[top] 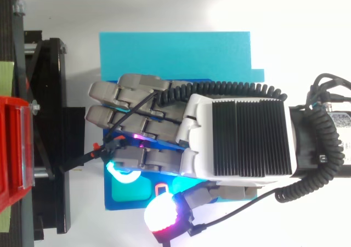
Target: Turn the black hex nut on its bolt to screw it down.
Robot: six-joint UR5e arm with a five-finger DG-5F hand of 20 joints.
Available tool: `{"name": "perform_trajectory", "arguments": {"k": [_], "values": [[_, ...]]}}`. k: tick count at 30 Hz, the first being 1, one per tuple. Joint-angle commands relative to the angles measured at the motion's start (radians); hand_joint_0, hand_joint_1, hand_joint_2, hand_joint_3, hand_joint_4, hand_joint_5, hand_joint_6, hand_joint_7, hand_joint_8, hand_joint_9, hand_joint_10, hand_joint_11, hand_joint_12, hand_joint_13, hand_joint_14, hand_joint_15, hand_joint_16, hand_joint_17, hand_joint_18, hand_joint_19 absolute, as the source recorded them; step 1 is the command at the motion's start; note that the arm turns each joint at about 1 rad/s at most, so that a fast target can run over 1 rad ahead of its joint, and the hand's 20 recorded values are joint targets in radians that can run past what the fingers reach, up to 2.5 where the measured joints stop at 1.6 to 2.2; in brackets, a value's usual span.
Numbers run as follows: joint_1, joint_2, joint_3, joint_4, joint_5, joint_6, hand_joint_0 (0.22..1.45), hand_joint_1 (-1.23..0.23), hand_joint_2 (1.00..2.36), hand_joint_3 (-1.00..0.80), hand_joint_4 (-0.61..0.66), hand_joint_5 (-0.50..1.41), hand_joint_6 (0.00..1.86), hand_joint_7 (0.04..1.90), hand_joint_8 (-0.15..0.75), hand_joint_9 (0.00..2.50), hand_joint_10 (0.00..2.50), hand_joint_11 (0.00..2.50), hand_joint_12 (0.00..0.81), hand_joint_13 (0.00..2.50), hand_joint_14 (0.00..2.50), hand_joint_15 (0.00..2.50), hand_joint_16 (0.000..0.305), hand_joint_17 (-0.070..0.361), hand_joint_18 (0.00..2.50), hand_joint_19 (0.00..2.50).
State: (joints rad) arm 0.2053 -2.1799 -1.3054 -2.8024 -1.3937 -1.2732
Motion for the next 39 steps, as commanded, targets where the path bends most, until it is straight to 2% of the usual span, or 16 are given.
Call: {"name": "perform_trajectory", "arguments": {"k": [1,5,11,17,23,26,34,35,39], "values": [[-0.004,-0.003,0.000,0.015,-0.011,0.000,0.51,-0.48,1.00,-0.50,0.26,-0.14,0.50,1.27,0.261,0.18,0.00,0.00,0.344,0.05,0.00,0.00,0.048,0.108,0.14,0.11],[-0.007,-0.005,0.000,0.011,-0.018,-0.003,0.51,-0.45,1.00,-0.50,0.26,-0.13,0.50,1.39,0.264,0.19,0.00,0.00,0.344,0.05,0.00,0.00,0.048,0.108,0.14,0.12],[-0.021,-0.003,0.000,0.007,-0.025,-0.005,0.51,-0.43,1.00,-0.50,0.26,-0.15,0.61,1.25,0.267,0.21,0.00,0.00,0.346,0.06,0.00,0.00,0.048,0.108,0.14,0.12],[-0.034,-0.003,0.000,0.011,-0.057,-0.005,0.50,-0.43,1.00,-0.50,0.26,-0.15,0.63,1.22,0.268,0.21,0.00,0.00,0.346,0.06,0.00,0.00,0.048,0.108,0.15,0.12],[-0.050,-0.005,0.000,0.007,-0.071,-0.005,0.50,-0.43,1.00,-0.50,0.27,-0.15,0.65,1.21,0.271,0.21,0.00,0.00,0.346,0.06,0.00,0.00,0.048,0.108,0.15,0.12],[-0.064,-0.005,0.000,0.012,-0.093,-0.005,0.50,-0.42,1.00,-0.50,0.27,-0.15,0.65,1.19,0.272,0.21,0.00,0.00,0.346,0.06,0.00,0.00,0.048,0.108,0.15,0.12],[-0.084,-0.005,0.000,0.014,-0.117,-0.011,0.50,-0.42,1.00,-0.50,0.26,-0.15,0.65,1.20,0.272,0.21,0.00,0.00,0.346,0.06,0.00,0.00,0.048,0.108,0.15,0.12],[-0.093,-0.003,0.000,0.014,-0.131,-0.012,0.50,-0.42,1.00,-0.50,0.26,-0.15,0.65,1.20,0.272,0.21,0.00,0.00,0.346,0.06,0.00,0.00,0.048,0.109,0.15,0.12],[-0.103,-0.003,0.000,0.015,-0.146,-0.012,0.50,-0.42,1.00,-0.50,0.27,-0.15,0.65,1.20,0.273,0.21,0.00,0.00,0.349,0.06,0.00,0.00,0.049,0.109,0.15,0.12]]}}
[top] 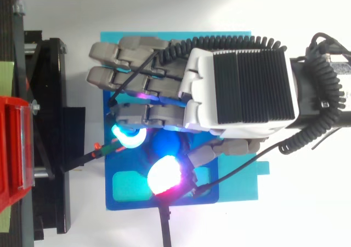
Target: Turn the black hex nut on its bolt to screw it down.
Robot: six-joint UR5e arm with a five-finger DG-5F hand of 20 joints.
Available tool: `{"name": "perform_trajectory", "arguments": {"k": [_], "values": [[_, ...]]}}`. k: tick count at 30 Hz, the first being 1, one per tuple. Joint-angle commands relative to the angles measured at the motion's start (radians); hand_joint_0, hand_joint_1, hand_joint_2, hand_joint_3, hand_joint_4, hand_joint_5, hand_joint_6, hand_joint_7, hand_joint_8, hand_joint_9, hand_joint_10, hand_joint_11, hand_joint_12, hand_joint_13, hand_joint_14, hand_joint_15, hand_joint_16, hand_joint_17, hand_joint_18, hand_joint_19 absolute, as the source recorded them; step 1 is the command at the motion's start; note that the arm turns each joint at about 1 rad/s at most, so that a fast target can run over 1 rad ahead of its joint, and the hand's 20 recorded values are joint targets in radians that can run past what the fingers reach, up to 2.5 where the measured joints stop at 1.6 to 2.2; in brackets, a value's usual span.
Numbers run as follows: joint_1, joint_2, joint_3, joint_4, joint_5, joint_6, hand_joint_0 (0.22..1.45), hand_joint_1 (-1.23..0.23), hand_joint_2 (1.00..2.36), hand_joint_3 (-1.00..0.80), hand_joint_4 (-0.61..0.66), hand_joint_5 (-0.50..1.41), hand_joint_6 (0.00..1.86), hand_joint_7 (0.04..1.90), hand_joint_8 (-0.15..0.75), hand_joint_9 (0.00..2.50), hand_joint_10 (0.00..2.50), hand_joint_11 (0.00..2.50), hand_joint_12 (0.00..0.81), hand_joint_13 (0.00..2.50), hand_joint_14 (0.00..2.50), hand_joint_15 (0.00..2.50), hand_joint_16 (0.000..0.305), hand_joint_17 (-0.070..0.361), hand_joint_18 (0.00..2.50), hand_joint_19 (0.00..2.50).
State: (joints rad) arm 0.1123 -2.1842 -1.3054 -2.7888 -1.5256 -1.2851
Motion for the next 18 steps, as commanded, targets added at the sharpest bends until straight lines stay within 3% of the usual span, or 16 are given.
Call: {"name": "perform_trajectory", "arguments": {"k": [1,9,18], "values": [[-0.013,0.000,0.000,0.002,-0.019,0.000,0.50,-0.42,1.00,-0.50,0.27,-0.15,0.65,1.20,0.274,0.21,0.00,0.00,0.348,0.06,0.00,0.00,0.049,0.110,0.15,0.12],[-0.033,0.001,0.000,0.026,-0.053,0.000,0.49,-0.41,1.00,-0.50,0.27,-0.15,0.62,1.24,0.275,0.21,0.00,0.00,0.350,0.06,0.00,0.00,0.049,0.111,0.15,0.11],[-0.014,0.000,0.017,0.054,-0.048,-0.002,0.49,-0.40,1.00,-0.50,0.27,-0.14,0.54,1.35,0.274,0.21,0.00,0.00,0.353,0.06,0.00,0.00,0.050,0.112,0.14,0.12]]}}
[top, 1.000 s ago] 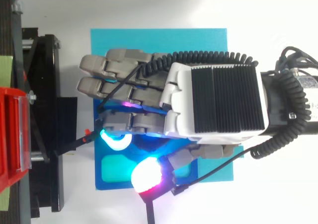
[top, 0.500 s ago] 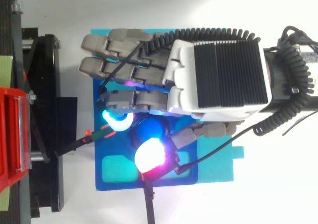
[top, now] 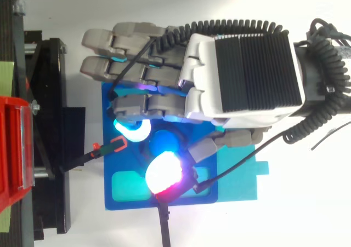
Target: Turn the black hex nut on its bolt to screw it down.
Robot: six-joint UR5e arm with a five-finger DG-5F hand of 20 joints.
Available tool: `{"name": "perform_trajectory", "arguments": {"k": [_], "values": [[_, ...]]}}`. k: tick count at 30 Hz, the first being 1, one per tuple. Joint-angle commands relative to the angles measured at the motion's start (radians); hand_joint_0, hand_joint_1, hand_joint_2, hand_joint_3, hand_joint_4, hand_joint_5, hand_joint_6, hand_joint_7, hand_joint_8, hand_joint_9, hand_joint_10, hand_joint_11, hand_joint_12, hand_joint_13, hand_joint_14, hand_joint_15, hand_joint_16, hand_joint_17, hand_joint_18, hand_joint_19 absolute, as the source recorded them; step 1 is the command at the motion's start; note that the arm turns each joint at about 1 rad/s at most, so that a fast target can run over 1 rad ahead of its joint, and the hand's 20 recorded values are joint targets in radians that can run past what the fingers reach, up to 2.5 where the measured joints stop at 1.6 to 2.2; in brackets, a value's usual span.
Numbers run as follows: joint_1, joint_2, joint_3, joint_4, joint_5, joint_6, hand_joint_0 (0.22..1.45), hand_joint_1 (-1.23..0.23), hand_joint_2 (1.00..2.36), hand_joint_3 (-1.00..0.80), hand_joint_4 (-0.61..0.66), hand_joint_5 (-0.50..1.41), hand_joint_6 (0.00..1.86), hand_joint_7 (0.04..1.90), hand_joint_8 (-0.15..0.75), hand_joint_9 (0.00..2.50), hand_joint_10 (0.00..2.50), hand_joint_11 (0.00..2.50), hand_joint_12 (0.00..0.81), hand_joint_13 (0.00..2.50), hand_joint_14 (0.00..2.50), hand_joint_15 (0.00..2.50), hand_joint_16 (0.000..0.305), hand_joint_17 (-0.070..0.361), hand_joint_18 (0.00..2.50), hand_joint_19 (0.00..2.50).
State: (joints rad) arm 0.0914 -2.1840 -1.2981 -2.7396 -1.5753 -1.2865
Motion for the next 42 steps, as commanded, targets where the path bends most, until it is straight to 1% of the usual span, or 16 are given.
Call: {"name": "perform_trajectory", "arguments": {"k": [1,4,5,6,12,15,16,17,18,20,21,26,30,34,37,42], "values": [[0.008,0.000,0.013,0.004,0.001,-0.001,0.49,-0.40,1.00,-0.50,0.28,-0.14,0.53,1.36,0.273,0.21,0.00,0.00,0.353,0.06,0.00,0.00,0.050,0.112,0.14,0.11],[0.018,0.000,0.022,0.004,0.005,-0.004,0.49,-0.40,1.00,-0.50,0.27,-0.13,0.50,1.37,0.273,0.21,0.00,0.00,0.354,0.06,0.00,0.00,0.050,0.112,0.14,0.12],[0.021,0.000,0.025,0.006,0.008,-0.005,0.49,-0.40,1.00,-0.50,0.27,-0.13,0.50,1.34,0.273,0.21,0.00,0.00,0.354,0.05,0.00,0.00,0.050,0.112,0.14,0.12],[0.030,-0.002,0.023,0.020,0.018,-0.016,0.49,-0.40,1.00,-0.50,0.28,-0.14,0.50,1.30,0.273,0.21,0.00,0.00,0.355,0.05,0.00,0.00,0.050,0.112,0.14,0.11],[0.042,-0.025,0.025,0.067,0.020,-0.031,0.49,-0.40,1.00,-0.50,0.27,-0.15,0.50,1.16,0.273,0.20,0.00,0.00,0.356,0.05,0.00,0.00,0.050,0.112,0.14,0.13],[0.056,-0.033,0.025,0.086,0.026,-0.031,0.49,-0.40,1.00,-0.50,0.27,-0.15,0.50,1.10,0.273,0.20,0.00,0.00,0.357,0.05,0.00,0.00,0.050,0.112,0.13,0.12],[0.056,-0.033,0.025,0.086,0.026,-0.031,0.49,-0.40,1.00,-0.50,0.26,-0.16,0.50,1.08,0.272,0.20,0.00,0.00,0.357,0.05,0.00,0.00,0.050,0.112,0.13,0.12],[0.070,-0.042,0.025,0.086,0.049,-0.031,0.48,-0.37,1.00,-0.50,0.25,-0.16,0.50,1.04,0.273,0.20,0.00,0.00,0.359,0.04,0.00,0.00,0.051,0.114,0.13,0.12],[0.073,-0.042,0.025,0.086,0.051,-0.031,0.48,-0.32,1.00,-0.50,0.24,-0.17,0.50,0.99,0.270,0.19,0.00,0.00,0.361,0.04,0.00,0.00,0.051,0.116,0.13,0.12],[0.076,-0.043,0.025,0.086,0.054,-0.031,0.48,-0.29,1.00,-0.50,0.21,-0.17,0.50,0.94,0.268,0.19,0.00,0.00,0.363,0.04,0.00,0.00,0.052,0.116,0.13,0.13],[0.080,-0.043,0.025,0.086,0.054,-0.030,0.47,-0.25,1.00,-0.50,0.21,-0.17,0.50,0.93,0.266,0.19,0.00,0.00,0.365,0.03,0.00,0.00,0.052,0.118,0.11,0.14],[0.087,-0.043,0.025,0.072,0.054,-0.030,0.47,-0.20,1.00,-0.50,0.24,-0.15,0.50,1.04,0.264,0.19,0.00,0.00,0.365,0.02,0.00,0.00,0.052,0.117,0.09,0.14],[0.093,-0.043,0.025,0.032,0.051,-0.030,0.48,-0.22,1.00,-0.50,0.25,-0.14,0.50,1.14,0.266,0.20,0.00,0.00,0.363,0.02,0.00,0.00,0.052,0.116,0.09,0.14],[0.093,-0.043,0.025,0.024,0.044,-0.028,0.48,-0.23,1.00,-0.50,0.26,-0.13,0.50,1.27,0.269,0.20,0.00,0.00,0.360,0.03,0.00,0.00,0.051,0.115,0.09,0.14],[0.093,-0.043,0.025,0.006,0.026,-0.028,0.48,-0.23,1.00,-0.50,0.26,-0.12,0.50,1.34,0.271,0.21,0.00,0.00,0.359,0.03,0.00,0.00,0.051,0.114,0.10,0.14],[0.083,-0.042,0.026,-0.011,0.008,-0.027,0.48,-0.24,1.00,-0.50,0.26,-0.13,0.50,1.35,0.272,0.21,0.00,0.00,0.359,0.03,0.00,0.00,0.051,0.114,0.10,0.14]]}}
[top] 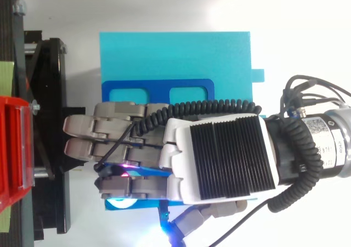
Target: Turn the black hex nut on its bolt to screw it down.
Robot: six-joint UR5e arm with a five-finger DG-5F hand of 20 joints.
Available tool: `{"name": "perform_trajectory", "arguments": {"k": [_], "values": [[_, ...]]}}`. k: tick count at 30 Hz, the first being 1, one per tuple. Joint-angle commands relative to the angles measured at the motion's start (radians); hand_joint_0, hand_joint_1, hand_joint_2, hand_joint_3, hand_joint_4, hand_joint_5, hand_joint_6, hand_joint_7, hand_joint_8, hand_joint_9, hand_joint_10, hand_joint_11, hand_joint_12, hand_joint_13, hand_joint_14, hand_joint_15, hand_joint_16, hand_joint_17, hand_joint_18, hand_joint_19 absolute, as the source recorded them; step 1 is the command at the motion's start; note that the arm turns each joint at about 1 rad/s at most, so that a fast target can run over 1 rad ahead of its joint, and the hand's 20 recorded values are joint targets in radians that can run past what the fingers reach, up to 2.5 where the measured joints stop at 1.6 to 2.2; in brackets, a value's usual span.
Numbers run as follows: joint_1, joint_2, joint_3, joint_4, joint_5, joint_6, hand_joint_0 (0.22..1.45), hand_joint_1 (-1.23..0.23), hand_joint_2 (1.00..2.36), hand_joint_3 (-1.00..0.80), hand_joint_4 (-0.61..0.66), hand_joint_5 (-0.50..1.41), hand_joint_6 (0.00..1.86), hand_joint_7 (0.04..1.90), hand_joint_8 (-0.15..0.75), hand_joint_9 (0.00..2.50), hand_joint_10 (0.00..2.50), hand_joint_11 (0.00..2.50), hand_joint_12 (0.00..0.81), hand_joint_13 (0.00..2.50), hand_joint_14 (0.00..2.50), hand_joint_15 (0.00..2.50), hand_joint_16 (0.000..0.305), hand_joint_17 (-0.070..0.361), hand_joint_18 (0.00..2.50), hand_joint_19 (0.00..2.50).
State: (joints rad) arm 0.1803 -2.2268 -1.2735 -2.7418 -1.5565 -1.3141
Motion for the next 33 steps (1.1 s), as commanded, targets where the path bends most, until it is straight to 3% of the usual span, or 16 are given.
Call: {"name": "perform_trajectory", "arguments": {"k": [1,3,9,20,27,33], "values": [[-0.008,0.001,0.008,-0.010,-0.019,0.001,0.48,-0.24,1.00,-0.50,0.26,-0.13,0.50,1.34,0.272,0.21,0.00,0.00,0.358,0.03,0.00,0.00,0.051,0.114,0.10,0.13],[-0.016,0.001,0.040,-0.049,-0.040,-0.002,0.48,-0.24,1.00,-0.50,0.26,-0.13,0.50,1.34,0.272,0.21,0.00,0.00,0.359,0.03,0.00,0.00,0.051,0.114,0.10,0.14],[-0.025,0.001,0.043,-0.075,-0.053,-0.002,0.48,-0.25,1.00,-0.50,0.26,-0.13,0.50,1.34,0.272,0.21,0.00,0.00,0.359,0.03,0.00,0.00,0.051,0.114,0.10,0.13],[-0.053,-0.001,0.043,-0.075,-0.073,-0.013,0.48,-0.25,1.00,-0.50,0.27,-0.12,0.50,1.37,0.272,0.22,0.00,0.00,0.356,0.04,0.00,0.00,0.050,0.113,0.11,0.13],[-0.064,-0.001,0.043,-0.073,-0.097,-0.014,0.48,-0.26,1.00,-0.50,0.27,-0.12,0.51,1.39,0.274,0.23,0.00,0.00,0.355,0.04,0.00,0.00,0.050,0.112,0.12,0.13],[-0.084,-0.001,0.042,-0.075,-0.128,-0.016,0.48,-0.26,1.00,-0.50,0.26,-0.12,0.52,1.38,0.275,0.23,0.00,0.00,0.354,0.04,0.00,0.00,0.050,0.113,0.12,0.13]]}}
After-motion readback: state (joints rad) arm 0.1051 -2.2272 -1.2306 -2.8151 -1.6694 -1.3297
